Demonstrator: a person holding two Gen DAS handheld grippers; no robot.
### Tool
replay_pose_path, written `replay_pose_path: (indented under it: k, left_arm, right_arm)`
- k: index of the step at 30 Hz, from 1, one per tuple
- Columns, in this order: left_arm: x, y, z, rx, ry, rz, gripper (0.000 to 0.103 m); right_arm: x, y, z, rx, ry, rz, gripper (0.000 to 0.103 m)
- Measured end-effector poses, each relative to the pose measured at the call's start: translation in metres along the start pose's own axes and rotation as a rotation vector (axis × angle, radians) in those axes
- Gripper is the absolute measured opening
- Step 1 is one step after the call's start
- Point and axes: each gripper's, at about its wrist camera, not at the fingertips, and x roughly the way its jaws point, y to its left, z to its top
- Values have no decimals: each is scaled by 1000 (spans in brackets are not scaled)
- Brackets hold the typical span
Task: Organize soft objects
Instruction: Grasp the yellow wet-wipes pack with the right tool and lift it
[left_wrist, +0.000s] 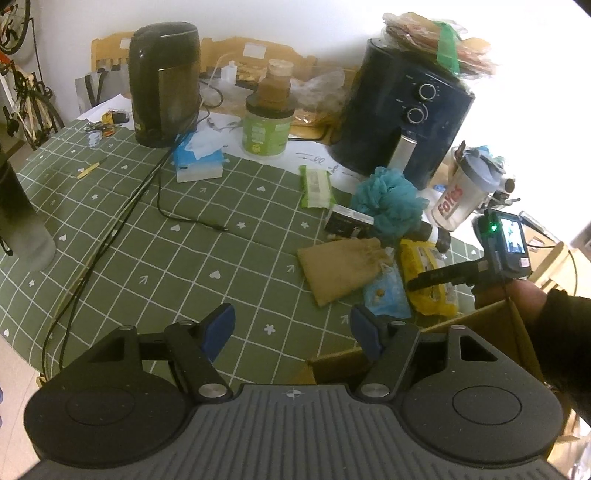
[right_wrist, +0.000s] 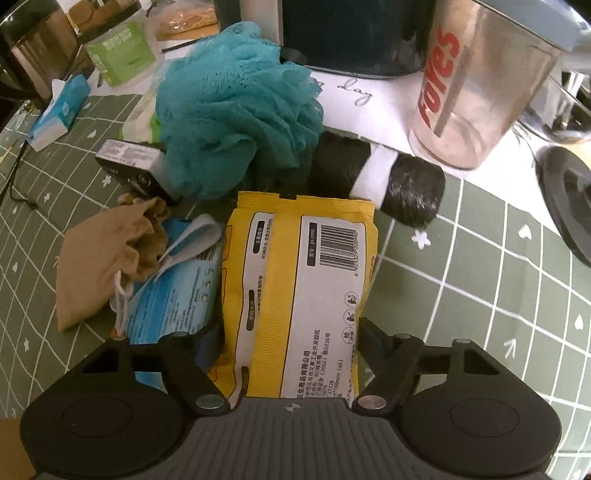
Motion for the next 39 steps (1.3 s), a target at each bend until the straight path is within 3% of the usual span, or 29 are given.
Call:
replay_pose_path:
  k: [12,24,33,39]
  left_arm:
    - [6,-9,13,50,-22,-26,68]
    - [20,-28,47,150,-53,-72,68]
    - [41,-42,69,253,-46,-108,68]
    - [70,-52,78,395,-14,-158,68]
  right_arm:
    - [-29,-24,-46,174,-20,5,72]
    - [-63,-36,-60,228,-84,24,72]
    - [-82,-48,-76,259,-124,7,72]
    - [-104,-70,-75,318,-180,-50,72]
